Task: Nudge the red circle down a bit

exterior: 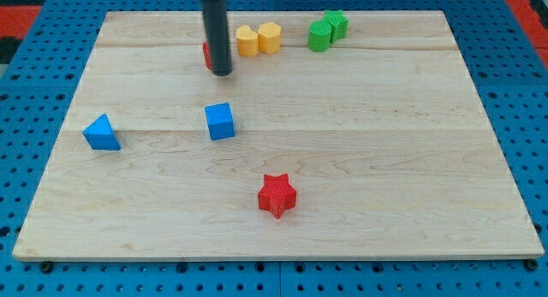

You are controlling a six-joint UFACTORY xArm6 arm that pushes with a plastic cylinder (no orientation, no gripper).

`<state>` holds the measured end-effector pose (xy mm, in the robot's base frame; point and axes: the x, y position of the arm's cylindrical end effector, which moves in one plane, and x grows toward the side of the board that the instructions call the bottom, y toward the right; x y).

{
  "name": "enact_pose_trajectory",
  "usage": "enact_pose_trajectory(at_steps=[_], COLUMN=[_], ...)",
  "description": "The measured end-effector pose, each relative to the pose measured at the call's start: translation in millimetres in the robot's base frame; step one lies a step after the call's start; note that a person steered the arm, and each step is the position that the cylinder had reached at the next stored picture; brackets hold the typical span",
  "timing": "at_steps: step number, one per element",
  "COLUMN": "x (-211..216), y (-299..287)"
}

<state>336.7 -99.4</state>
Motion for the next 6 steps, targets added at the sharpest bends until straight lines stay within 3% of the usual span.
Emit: enact_pose_trajectory(at_steps=[1,2,3,4,6], x=[-3.9,-48.7,-105.9,-80.0,-39.8], y=[-80.0,-106.5,-94.7,-22.0,57.5])
